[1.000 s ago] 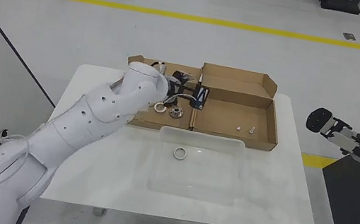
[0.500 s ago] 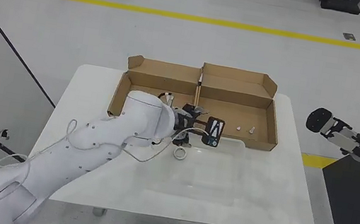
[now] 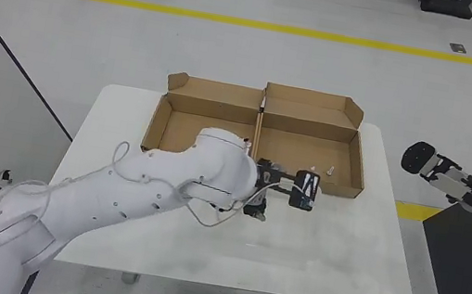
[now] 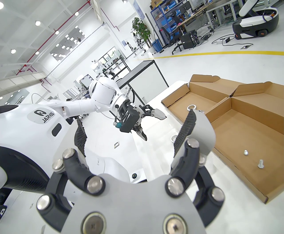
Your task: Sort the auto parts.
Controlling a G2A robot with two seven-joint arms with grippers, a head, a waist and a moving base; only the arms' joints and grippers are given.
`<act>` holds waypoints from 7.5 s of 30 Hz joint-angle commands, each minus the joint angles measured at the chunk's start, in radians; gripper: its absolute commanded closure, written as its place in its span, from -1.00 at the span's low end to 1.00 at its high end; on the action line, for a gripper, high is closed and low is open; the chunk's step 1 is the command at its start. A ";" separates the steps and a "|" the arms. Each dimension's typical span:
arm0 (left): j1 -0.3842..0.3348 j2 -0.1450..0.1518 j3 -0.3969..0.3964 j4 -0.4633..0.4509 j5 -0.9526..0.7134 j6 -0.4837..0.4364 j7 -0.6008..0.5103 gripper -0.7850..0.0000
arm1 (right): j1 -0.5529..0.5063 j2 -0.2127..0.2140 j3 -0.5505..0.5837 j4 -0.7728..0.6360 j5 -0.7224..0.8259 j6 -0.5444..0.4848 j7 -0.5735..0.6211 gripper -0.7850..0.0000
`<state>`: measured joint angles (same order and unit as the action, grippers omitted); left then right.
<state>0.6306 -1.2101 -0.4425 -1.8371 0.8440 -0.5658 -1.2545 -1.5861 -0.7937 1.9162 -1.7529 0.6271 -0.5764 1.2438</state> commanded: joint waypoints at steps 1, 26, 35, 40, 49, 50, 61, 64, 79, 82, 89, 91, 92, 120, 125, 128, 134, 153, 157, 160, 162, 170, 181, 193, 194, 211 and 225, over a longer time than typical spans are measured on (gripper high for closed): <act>-0.010 -0.007 0.005 0.005 -0.019 0.014 0.013 -1.00 | 0.000 0.000 0.000 0.000 0.000 0.000 0.000 -1.00; 0.072 0.012 0.030 0.035 0.099 -0.054 0.054 0.65 | 0.000 0.000 0.000 0.000 0.000 0.000 0.000 -1.00; 0.089 0.021 0.067 0.125 0.203 -0.093 0.094 0.65 | 0.000 0.000 0.000 0.000 0.000 0.000 0.000 -1.00; 0.105 0.019 0.079 0.165 0.240 -0.114 0.118 0.58 | 0.000 0.000 0.000 0.000 0.000 0.000 0.000 -1.00; 0.114 0.013 0.086 0.202 0.322 -0.122 0.147 0.44 | 0.000 0.000 0.000 0.000 0.000 0.000 0.000 -1.00; 0.116 0.012 0.088 0.211 0.329 -0.121 0.155 0.44 | 0.000 0.000 0.000 0.000 0.000 0.000 0.000 -1.00; 0.112 -0.014 0.110 0.277 0.399 -0.142 0.192 0.42 | 0.000 0.000 0.000 0.000 0.000 0.000 0.000 -1.00; 0.109 -0.023 0.118 0.299 0.424 -0.150 0.204 0.40 | 0.000 0.000 0.000 0.000 0.000 0.000 0.000 -1.00; 0.117 -0.049 0.132 0.360 0.481 -0.198 0.223 0.22 | 0.000 0.000 0.000 0.000 0.000 0.000 0.000 -1.00; 0.119 -0.052 0.130 0.358 0.472 -0.211 0.216 0.15 | 0.000 0.000 0.000 0.000 0.000 0.000 0.000 -1.00; 0.110 -0.053 0.142 0.357 0.446 -0.225 0.225 0.02 | 0.000 0.000 0.000 0.000 0.000 0.000 0.000 -1.00; 0.101 -0.052 0.155 0.361 0.426 -0.229 0.230 -0.08 | 0.000 0.000 0.000 0.000 0.000 0.000 0.000 -1.00; 0.096 -0.051 0.162 0.362 0.411 -0.231 0.231 -0.15 | 0.000 0.000 0.000 0.000 0.000 0.000 0.000 -1.00; -0.050 -0.065 0.273 0.435 0.094 -0.191 0.191 0.14 | 0.000 0.000 0.000 0.000 0.000 0.000 0.000 -1.00; -0.050 -0.068 0.273 0.448 0.108 -0.198 0.198 0.18 | 0.000 0.000 0.000 0.000 0.000 0.000 0.000 -1.00; -0.051 -0.069 0.273 0.462 0.099 -0.199 0.199 0.19 | 0.000 0.000 0.000 0.000 0.000 0.000 0.000 -1.00; -0.053 -0.069 0.273 0.478 0.088 -0.200 0.200 0.22 | 0.000 0.000 0.000 0.000 0.000 0.000 0.000 -1.00; -0.040 -0.070 0.273 0.492 0.066 -0.199 0.199 0.32 | 0.000 0.000 0.000 0.000 0.000 0.000 0.000 -1.00; -0.040 -0.071 0.273 0.494 0.061 -0.196 0.196 0.31 | 0.000 0.000 0.000 0.000 0.000 0.000 0.000 -1.00; -0.041 -0.072 0.273 0.491 0.055 -0.193 0.193 0.31 | 0.000 0.000 0.000 0.000 0.000 0.000 0.000 -1.00; -0.041 -0.071 0.273 0.489 0.053 -0.191 0.191 0.29 | 0.000 0.000 0.000 0.000 0.000 0.000 0.000 -1.00; -0.037 -0.071 0.273 0.485 0.042 -0.183 0.183 0.29 | 0.000 0.000 0.000 0.000 0.000 0.000 0.000 -1.00; -0.034 -0.074 0.273 0.485 0.042 -0.181 0.181 0.30 | 0.000 0.000 0.000 0.000 0.000 0.000 0.000 -1.00; -0.040 -0.081 0.273 0.491 0.042 -0.171 0.171 0.29 | 0.000 0.000 0.000 0.000 0.000 0.000 0.000 -1.00; -0.038 -0.081 0.273 0.493 0.043 -0.171 0.172 0.29 | 0.000 0.000 0.000 0.000 0.000 0.000 0.000 -1.00; -0.045 -0.078 0.271 0.482 0.071 -0.206 0.206 1.00 | 0.000 0.000 0.000 0.000 0.000 0.000 0.000 -1.00; -0.077 -0.024 0.145 0.268 0.182 -0.216 0.367 1.00 | 0.000 0.000 0.000 0.000 0.000 0.000 0.000 -1.00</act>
<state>0.5506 -1.2402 -0.2810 -1.5478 1.0170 -0.7858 -0.9084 -1.5861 -0.7937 1.9162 -1.7529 0.6271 -0.5764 1.2438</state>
